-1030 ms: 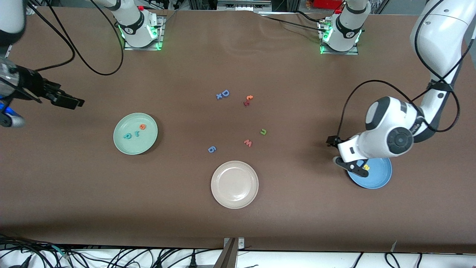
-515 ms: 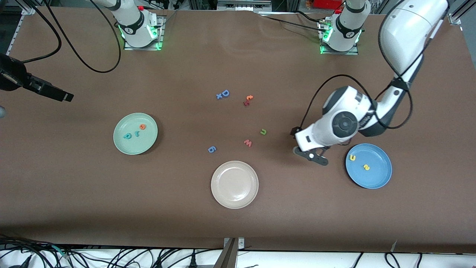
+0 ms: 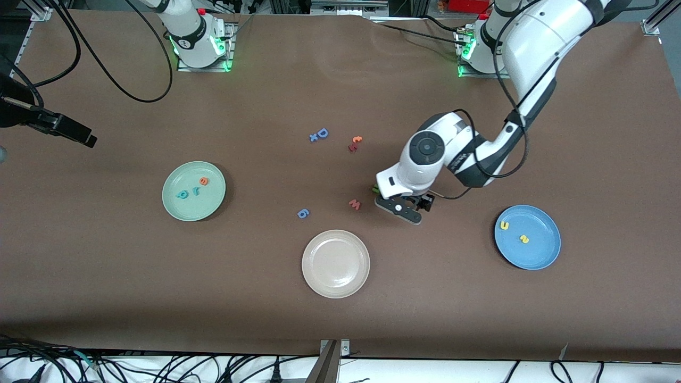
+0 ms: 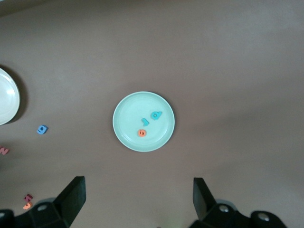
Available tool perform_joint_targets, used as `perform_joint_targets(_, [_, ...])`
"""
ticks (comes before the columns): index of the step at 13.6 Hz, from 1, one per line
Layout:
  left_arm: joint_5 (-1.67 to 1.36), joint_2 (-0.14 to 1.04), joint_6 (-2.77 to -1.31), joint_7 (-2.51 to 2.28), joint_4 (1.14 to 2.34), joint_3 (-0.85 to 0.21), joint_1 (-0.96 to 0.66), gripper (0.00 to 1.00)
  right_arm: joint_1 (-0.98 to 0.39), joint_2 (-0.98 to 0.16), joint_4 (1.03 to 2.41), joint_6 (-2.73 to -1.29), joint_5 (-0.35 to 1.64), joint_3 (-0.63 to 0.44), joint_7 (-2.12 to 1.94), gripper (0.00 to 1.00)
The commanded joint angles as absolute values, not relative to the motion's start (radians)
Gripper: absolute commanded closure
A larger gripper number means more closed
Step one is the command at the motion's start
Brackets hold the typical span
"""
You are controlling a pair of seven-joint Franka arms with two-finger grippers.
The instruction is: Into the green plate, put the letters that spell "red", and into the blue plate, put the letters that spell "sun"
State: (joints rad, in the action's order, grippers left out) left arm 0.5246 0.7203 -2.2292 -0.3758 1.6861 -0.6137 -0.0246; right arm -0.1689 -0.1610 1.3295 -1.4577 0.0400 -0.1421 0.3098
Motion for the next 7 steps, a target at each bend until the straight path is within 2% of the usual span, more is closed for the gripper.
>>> perform_joint_targets(1, [0.566, 0.756, -2.284, -0.403, 1.678, -0.606, -0.054, 0.0, 0.001, -0.023, 1.555, -1.607, 0.021, 0.033, 0.272, 0.0])
perform_joint_targets(7, [0.566, 0.791, -2.289, -0.41, 1.678, -0.606, -0.126, 0.0, 0.025, -0.029, 1.554, -1.614, 0.028, 0.051, 0.285, 0.0])
